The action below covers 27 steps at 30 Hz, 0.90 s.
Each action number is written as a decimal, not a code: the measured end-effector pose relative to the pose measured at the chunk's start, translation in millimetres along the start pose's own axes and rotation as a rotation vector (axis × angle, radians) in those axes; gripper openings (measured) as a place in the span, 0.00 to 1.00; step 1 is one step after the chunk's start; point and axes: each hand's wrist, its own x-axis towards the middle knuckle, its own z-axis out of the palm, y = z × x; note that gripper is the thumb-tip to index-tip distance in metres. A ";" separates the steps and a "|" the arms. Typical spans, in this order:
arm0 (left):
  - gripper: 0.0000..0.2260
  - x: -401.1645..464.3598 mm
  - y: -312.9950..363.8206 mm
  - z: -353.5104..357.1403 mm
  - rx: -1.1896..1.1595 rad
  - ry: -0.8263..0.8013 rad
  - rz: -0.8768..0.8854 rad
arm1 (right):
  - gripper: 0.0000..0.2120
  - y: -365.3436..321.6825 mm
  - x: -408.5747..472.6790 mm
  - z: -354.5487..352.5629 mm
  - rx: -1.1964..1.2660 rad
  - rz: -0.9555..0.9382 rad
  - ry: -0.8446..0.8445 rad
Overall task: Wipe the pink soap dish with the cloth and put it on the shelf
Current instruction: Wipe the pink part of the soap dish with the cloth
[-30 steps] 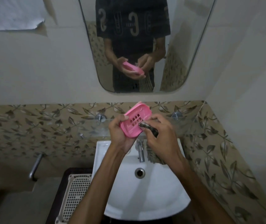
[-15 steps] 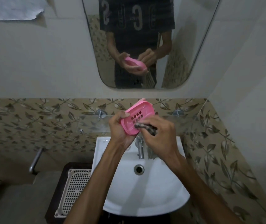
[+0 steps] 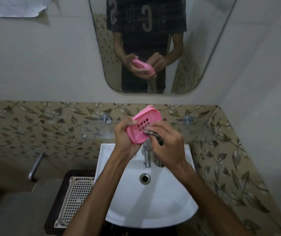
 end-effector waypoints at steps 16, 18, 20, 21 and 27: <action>0.25 -1.1 -7.8 -1.5 0.060 0.026 0.037 | 0.13 -1.7 5.0 -13.6 0.005 0.135 -0.040; 0.22 -0.8 -6.6 -0.8 0.064 0.038 0.045 | 0.13 -3.8 2.8 -12.6 0.042 0.072 -0.108; 0.21 -0.9 -5.8 0.3 0.067 0.042 0.048 | 0.13 -2.8 2.6 -13.1 0.056 0.049 -0.135; 0.21 0.0 -5.7 1.3 0.069 0.041 0.050 | 0.13 -0.8 4.6 -13.2 0.041 0.090 -0.086; 0.24 -2.2 -4.5 3.8 0.076 0.057 0.053 | 0.11 -10.4 -5.5 -4.2 0.102 0.041 -0.026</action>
